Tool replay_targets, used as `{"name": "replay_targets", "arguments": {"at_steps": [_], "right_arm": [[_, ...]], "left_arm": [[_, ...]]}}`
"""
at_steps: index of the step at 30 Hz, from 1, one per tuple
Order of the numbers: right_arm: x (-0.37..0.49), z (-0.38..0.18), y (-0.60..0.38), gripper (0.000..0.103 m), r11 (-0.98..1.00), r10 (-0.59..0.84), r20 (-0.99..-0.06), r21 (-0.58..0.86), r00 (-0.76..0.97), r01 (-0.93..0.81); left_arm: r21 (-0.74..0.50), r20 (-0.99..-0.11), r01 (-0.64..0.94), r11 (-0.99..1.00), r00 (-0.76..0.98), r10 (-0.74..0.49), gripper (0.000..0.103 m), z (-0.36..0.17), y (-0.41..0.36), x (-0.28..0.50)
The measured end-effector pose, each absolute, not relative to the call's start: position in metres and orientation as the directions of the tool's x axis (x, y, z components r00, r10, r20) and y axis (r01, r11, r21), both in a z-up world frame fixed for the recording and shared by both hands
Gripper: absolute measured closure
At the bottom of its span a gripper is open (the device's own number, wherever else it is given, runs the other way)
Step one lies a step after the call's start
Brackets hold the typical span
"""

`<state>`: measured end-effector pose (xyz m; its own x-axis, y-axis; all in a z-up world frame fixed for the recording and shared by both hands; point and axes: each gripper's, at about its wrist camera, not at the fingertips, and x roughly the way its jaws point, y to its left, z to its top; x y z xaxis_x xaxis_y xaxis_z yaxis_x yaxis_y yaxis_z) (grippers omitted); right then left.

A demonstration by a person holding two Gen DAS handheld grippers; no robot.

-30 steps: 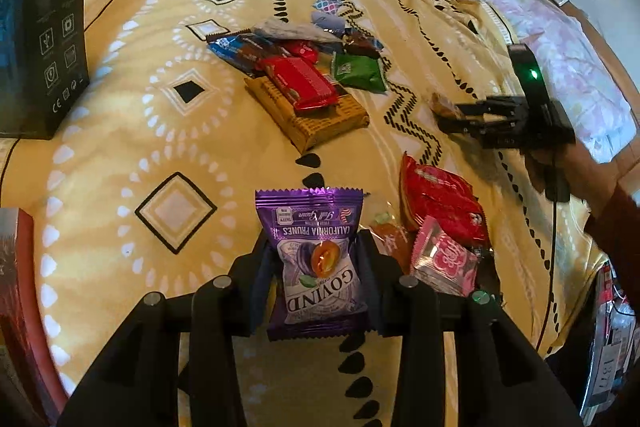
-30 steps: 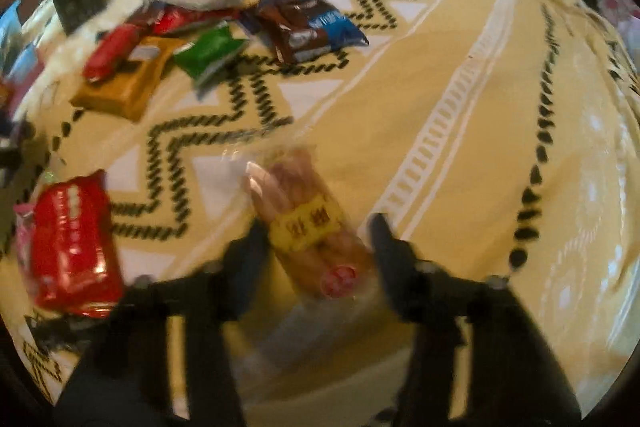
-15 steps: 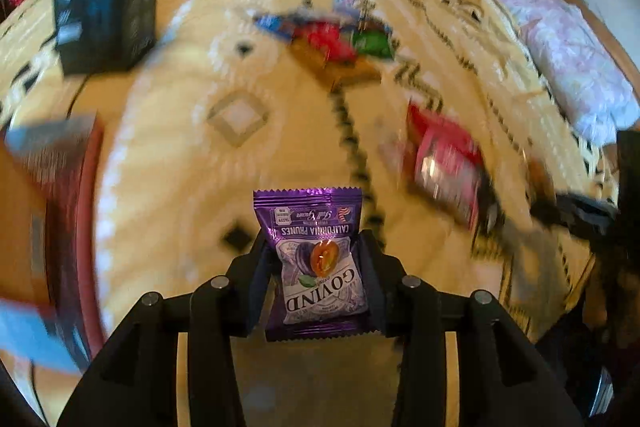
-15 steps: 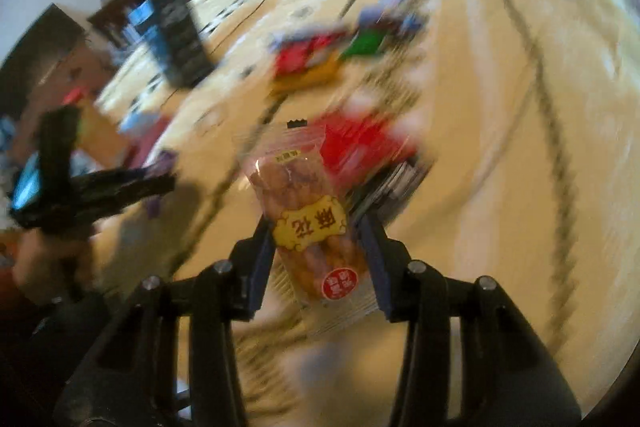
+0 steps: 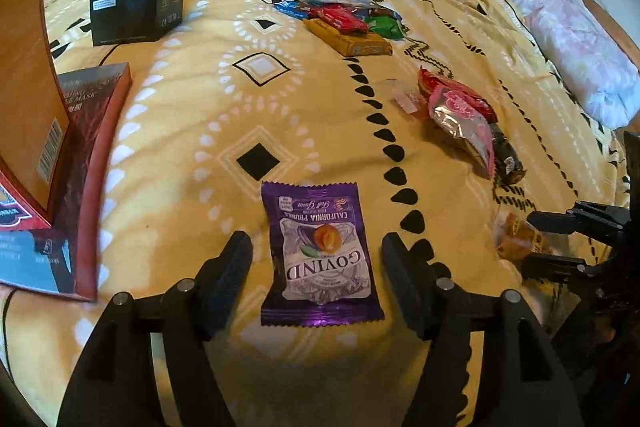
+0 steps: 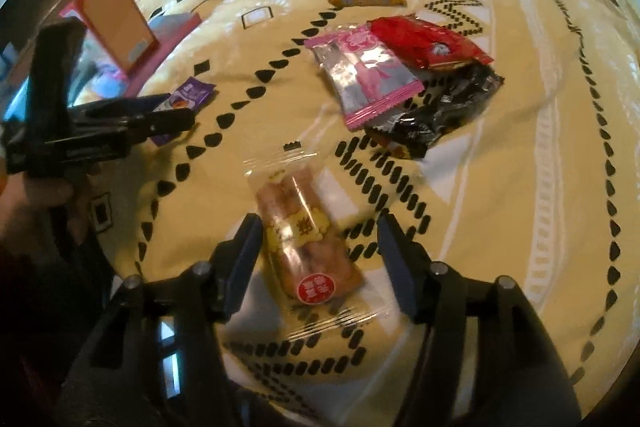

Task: Organize snacks
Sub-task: 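Carry both held packets up and over the glass bowl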

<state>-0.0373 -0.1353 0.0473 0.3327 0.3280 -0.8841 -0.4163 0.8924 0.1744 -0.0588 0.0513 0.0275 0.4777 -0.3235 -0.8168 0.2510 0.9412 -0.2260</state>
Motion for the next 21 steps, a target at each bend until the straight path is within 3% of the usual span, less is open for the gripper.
{"name": "replay_targets", "arguments": {"at_steps": [3,4,6,9,21], "right_arm": [[-0.048,0.048,-0.129,0.043,0.876,0.318,-0.889,0.142,0.33,-0.462],[-0.049,0.046,-0.126,0.046,0.873,0.303,-0.894,0.122,0.33,-0.471],[-0.048,0.041,-0.122,0.062,0.879,0.245,-0.905,0.055,0.349,-0.473],[-0.047,0.045,-0.127,0.066,0.897,0.248,-0.895,0.067,0.371,-0.437],[-0.045,0.127,-0.127,0.066,0.914,0.357,-0.756,0.162,0.549,-0.371]], "left_arm": [[-0.174,-0.82,0.267,0.948,0.494,-0.29,0.035,0.026,0.041,-0.061],[-0.158,-0.821,0.274,0.949,0.497,-0.281,0.038,0.025,0.039,-0.061],[-0.126,-0.823,0.287,0.95,0.505,-0.262,0.048,0.023,0.035,-0.063],[-0.159,-0.82,0.274,0.949,0.498,-0.281,0.054,0.03,0.039,-0.064],[-0.163,-0.673,0.296,0.941,0.664,-0.325,0.055,0.144,0.06,-0.087]]}}
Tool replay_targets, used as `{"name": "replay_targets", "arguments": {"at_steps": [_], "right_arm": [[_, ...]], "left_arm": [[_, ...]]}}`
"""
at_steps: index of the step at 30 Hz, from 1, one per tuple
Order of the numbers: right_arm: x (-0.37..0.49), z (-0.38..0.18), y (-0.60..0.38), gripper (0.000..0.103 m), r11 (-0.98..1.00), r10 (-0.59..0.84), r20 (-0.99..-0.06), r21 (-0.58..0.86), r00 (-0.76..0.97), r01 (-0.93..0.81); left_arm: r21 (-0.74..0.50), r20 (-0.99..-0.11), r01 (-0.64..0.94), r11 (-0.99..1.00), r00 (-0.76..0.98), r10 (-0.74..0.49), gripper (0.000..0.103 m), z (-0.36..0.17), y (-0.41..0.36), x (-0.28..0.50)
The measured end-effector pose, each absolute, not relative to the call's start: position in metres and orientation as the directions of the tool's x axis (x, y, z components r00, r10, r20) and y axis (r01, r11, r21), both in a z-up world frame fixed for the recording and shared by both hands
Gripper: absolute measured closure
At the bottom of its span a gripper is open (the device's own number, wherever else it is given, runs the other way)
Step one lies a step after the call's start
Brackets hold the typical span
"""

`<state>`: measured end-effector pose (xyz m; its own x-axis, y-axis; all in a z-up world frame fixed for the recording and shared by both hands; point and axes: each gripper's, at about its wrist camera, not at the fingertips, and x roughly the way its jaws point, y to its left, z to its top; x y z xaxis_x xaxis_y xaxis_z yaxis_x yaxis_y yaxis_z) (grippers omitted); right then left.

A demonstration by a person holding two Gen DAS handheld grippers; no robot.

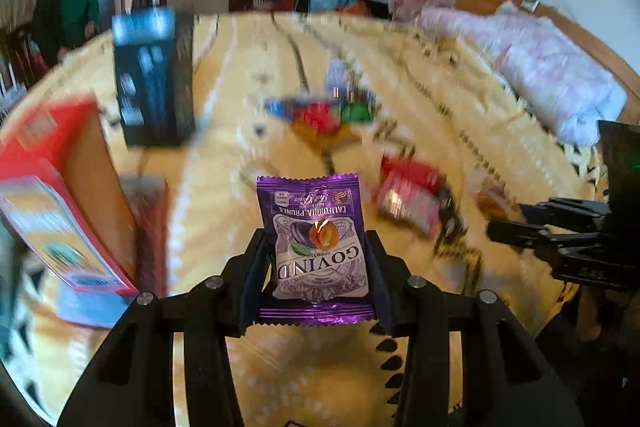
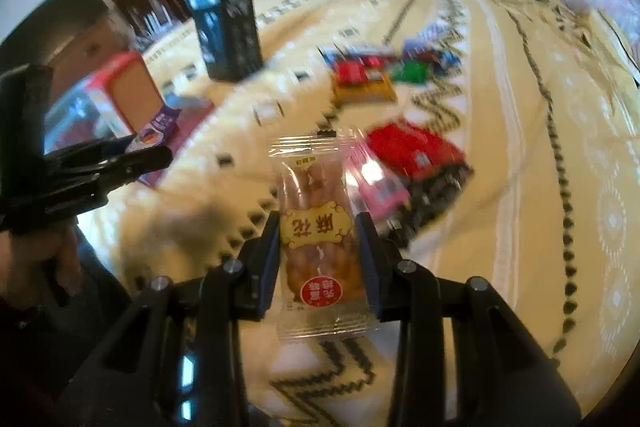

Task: Organize snacks
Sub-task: 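Carry both held packets up and over the glass bowl, then hold both packets still above the glass bowl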

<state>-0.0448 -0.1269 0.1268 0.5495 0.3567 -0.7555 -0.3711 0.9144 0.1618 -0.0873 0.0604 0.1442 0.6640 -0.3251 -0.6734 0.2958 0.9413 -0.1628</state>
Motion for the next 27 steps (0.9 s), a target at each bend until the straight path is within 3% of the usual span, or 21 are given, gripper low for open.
{"name": "replay_targets", "arguments": {"at_steps": [7,14,22,27], "right_arm": [[-0.027,0.194,-0.087,0.066,0.888,0.427,-0.649,0.169,0.63,-0.427],[-0.005,0.26,-0.006,0.066,0.818,0.535,-0.554,0.149,0.638,-0.556],[0.009,0.315,0.115,0.066,0.687,0.673,-0.491,0.138,0.553,-0.713],[0.003,0.328,0.191,0.066,0.603,0.727,-0.488,0.118,0.483,-0.789]], "left_arm": [[-0.123,-0.565,0.204,0.971,0.79,-0.237,0.055,0.216,0.114,-0.094],[-0.151,-0.49,-0.012,0.989,0.87,-0.064,0.055,0.269,0.226,-0.099],[-0.188,-0.441,-0.242,0.952,0.887,0.138,0.055,0.305,0.364,-0.122],[-0.204,-0.46,-0.37,0.906,0.854,0.245,0.055,0.297,0.439,-0.137]]}}
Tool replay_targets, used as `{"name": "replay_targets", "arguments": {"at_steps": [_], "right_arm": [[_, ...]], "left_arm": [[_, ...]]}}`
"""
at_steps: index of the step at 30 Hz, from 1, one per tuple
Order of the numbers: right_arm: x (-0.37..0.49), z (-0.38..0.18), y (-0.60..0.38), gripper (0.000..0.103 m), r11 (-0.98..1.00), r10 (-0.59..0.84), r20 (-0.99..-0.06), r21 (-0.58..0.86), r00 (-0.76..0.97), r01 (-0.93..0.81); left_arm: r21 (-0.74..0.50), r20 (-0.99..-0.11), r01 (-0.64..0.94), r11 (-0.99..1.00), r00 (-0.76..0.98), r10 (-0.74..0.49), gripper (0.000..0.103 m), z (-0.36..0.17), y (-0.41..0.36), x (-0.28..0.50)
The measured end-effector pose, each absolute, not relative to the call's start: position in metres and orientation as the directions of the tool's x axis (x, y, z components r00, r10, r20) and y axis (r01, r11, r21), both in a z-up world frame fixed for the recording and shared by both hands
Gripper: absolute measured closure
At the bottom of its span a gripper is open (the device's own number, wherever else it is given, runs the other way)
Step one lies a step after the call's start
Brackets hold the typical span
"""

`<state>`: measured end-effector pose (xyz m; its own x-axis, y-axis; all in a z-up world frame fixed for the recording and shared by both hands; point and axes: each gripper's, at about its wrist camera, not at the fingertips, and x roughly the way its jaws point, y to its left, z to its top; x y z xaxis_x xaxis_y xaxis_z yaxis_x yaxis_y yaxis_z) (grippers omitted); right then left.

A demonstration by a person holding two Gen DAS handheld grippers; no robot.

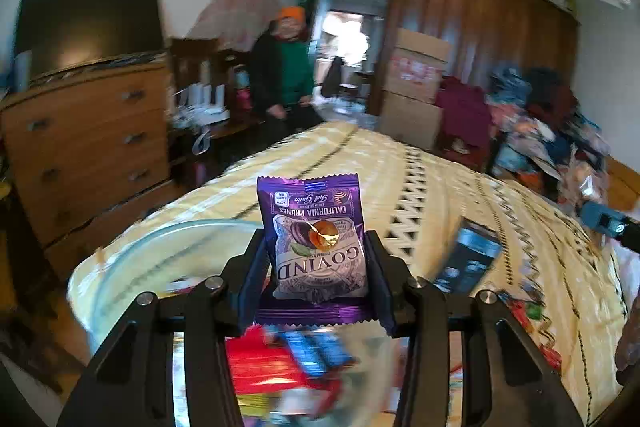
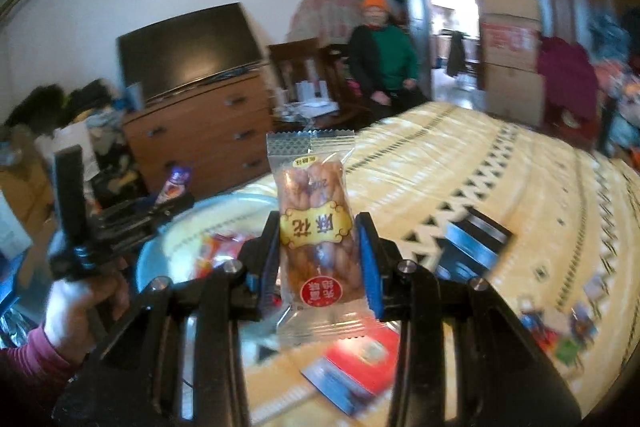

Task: Organize snacks
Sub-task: 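Hold both packets still above the glass bowl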

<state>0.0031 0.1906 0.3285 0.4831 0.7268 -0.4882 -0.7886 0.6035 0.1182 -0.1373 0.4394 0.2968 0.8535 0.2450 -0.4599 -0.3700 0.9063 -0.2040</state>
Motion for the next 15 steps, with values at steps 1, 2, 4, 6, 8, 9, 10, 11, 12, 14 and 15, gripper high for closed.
{"name": "replay_targets", "arguments": {"at_steps": [1,2,4,6,8,9,10,11,12,14,15], "right_arm": [[0.003,0.329,0.202,0.066,0.587,0.736,-0.491,0.121,0.465,-0.801],[0.004,0.329,0.219,0.066,0.57,0.745,-0.497,0.127,0.445,-0.812],[0.005,0.328,0.237,0.066,0.546,0.757,-0.507,0.146,0.412,-0.825],[0.009,0.322,0.258,0.066,0.523,0.767,-0.522,0.171,0.373,-0.835],[0.009,0.315,0.276,0.066,0.503,0.771,-0.541,0.192,0.337,-0.842],[0.009,0.31,0.286,0.066,0.494,0.769,-0.554,0.199,0.319,-0.846],[0.008,0.307,0.293,0.066,0.489,0.767,-0.563,0.202,0.308,-0.849],[0.007,0.304,0.299,0.066,0.482,0.764,-0.573,0.202,0.297,-0.853],[0.005,0.301,0.305,0.066,0.475,0.761,-0.583,0.2,0.286,-0.857],[0.002,0.296,0.316,0.066,0.467,0.754,-0.598,0.198,0.271,-0.862],[0.0,0.295,0.32,0.066,0.462,0.751,-0.605,0.197,0.264,-0.865]], "left_arm": [[-0.206,-0.467,-0.39,0.898,0.845,0.26,0.055,0.293,0.45,-0.14],[-0.21,-0.475,-0.405,0.89,0.838,0.269,0.055,0.289,0.458,-0.143],[-0.22,-0.497,-0.44,0.871,0.818,0.288,0.055,0.279,0.476,-0.145],[-0.221,-0.519,-0.466,0.857,0.8,0.301,0.055,0.269,0.489,-0.148],[-0.207,-0.537,-0.483,0.851,0.783,0.313,0.055,0.26,0.493,-0.154],[-0.2,-0.547,-0.488,0.85,0.775,0.317,0.055,0.256,0.495,-0.158],[-0.196,-0.553,-0.491,0.849,0.77,0.317,0.055,0.254,0.496,-0.157],[-0.19,-0.558,-0.495,0.848,0.765,0.321,0.055,0.251,0.497,-0.156],[-0.186,-0.561,-0.497,0.847,0.762,0.324,0.055,0.248,0.498,-0.156],[-0.187,-0.565,-0.501,0.845,0.759,0.324,0.055,0.245,0.499,-0.155],[-0.19,-0.567,-0.502,0.844,0.758,0.323,0.055,0.243,0.501,-0.155]]}}
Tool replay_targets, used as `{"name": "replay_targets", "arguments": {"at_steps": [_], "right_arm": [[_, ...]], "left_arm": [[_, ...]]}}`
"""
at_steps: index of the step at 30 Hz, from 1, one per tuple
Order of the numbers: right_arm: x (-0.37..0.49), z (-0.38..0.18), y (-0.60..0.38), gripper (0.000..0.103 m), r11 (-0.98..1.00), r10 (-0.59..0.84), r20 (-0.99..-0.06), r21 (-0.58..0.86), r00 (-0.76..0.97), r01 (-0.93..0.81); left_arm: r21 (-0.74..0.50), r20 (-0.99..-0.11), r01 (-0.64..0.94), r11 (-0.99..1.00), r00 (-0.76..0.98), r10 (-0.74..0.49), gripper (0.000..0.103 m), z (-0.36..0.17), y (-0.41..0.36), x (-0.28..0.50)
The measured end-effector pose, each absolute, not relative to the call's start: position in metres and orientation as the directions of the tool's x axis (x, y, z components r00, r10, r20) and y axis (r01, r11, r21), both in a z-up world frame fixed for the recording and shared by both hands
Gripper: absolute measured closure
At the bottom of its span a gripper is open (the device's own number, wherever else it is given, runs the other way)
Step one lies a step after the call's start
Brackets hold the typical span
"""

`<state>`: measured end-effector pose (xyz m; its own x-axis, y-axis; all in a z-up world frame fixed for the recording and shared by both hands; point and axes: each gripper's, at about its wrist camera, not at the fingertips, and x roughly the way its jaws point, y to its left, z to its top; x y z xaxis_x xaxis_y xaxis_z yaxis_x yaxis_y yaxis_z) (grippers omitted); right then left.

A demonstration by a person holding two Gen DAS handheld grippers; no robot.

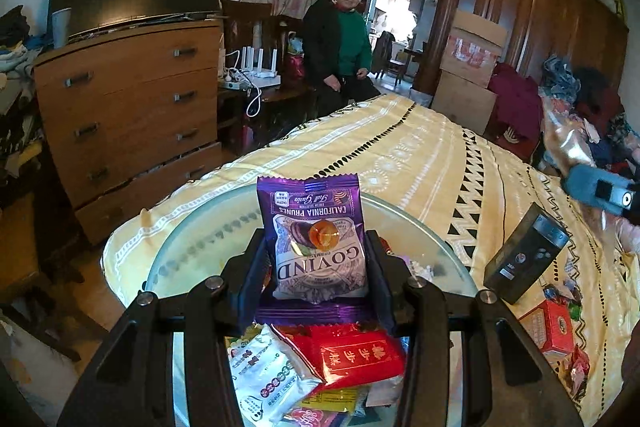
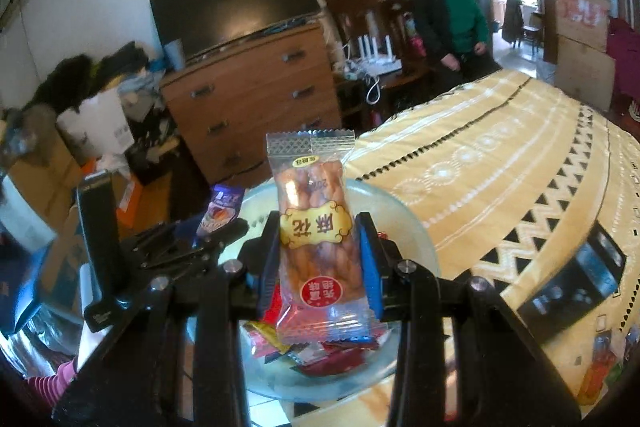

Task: Organize snacks
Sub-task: 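Hold both packets still above the glass bowl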

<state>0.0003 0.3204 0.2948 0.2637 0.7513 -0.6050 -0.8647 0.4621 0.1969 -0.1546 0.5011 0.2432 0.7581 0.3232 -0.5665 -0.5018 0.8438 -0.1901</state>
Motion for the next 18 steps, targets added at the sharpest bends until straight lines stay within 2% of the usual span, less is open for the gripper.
{"name": "replay_targets", "arguments": {"at_steps": [18], "right_arm": [[-0.004,0.295,0.338,0.066,0.446,0.745,-0.618,0.178,0.253,-0.877]], "left_arm": [[-0.188,-0.567,-0.504,0.843,0.757,0.326,0.055,0.243,0.496,-0.154]]}}
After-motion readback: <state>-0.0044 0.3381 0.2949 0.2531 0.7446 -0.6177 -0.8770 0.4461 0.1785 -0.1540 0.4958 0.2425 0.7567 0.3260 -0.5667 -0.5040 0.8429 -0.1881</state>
